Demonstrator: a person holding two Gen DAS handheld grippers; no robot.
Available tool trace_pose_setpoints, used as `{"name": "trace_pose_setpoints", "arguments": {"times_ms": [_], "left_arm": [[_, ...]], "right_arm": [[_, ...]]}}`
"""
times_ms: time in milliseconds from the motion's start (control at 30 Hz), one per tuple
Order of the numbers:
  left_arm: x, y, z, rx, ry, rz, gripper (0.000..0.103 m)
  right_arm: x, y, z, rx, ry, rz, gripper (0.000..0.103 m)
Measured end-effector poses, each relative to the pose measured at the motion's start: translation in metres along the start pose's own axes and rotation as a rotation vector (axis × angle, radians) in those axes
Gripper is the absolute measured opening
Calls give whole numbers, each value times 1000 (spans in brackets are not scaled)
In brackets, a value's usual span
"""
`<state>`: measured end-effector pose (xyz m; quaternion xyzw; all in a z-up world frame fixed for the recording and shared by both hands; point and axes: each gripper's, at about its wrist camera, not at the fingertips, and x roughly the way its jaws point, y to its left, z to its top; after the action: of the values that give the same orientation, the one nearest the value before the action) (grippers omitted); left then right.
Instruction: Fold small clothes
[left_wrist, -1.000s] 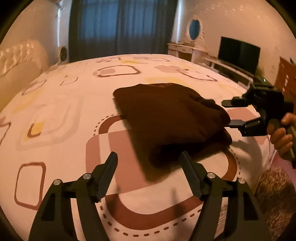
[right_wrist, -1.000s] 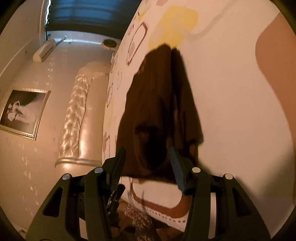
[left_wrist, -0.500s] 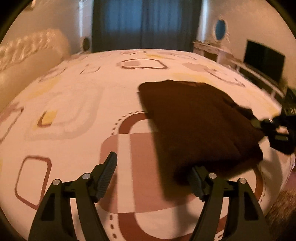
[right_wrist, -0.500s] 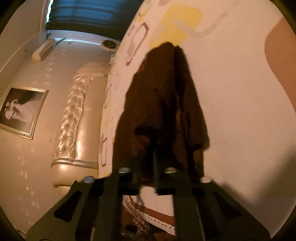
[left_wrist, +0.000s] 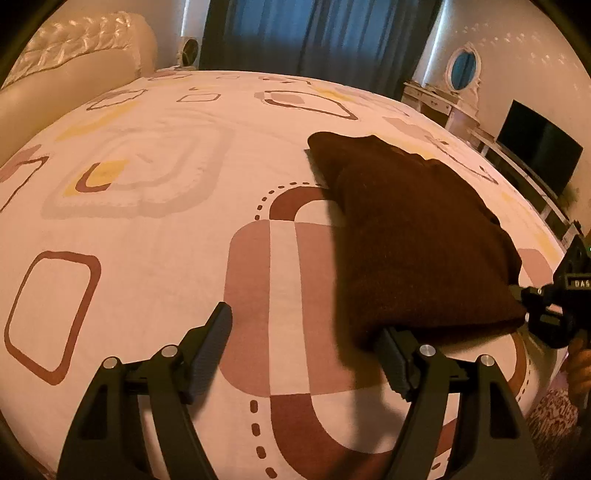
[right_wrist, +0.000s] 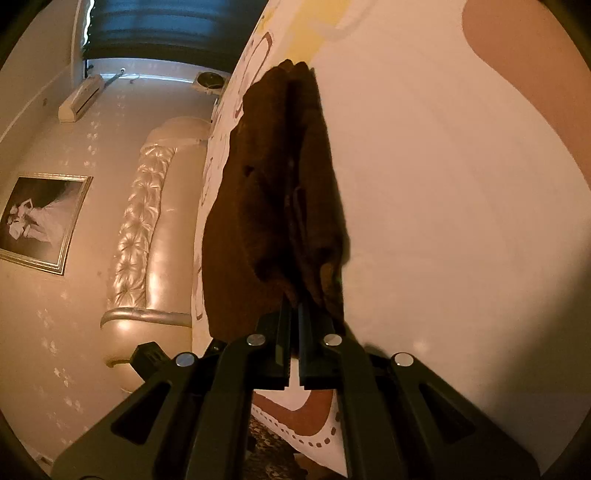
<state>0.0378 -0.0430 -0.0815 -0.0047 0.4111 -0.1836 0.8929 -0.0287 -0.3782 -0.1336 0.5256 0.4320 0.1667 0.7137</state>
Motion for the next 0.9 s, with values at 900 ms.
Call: {"name": "trace_pose_setpoints", "arguments": {"times_ms": [900], "left_arm": [[2, 0, 4, -22, 46, 3, 76]], "right_arm": [[1, -2, -1, -9, -17, -10, 2]]}}
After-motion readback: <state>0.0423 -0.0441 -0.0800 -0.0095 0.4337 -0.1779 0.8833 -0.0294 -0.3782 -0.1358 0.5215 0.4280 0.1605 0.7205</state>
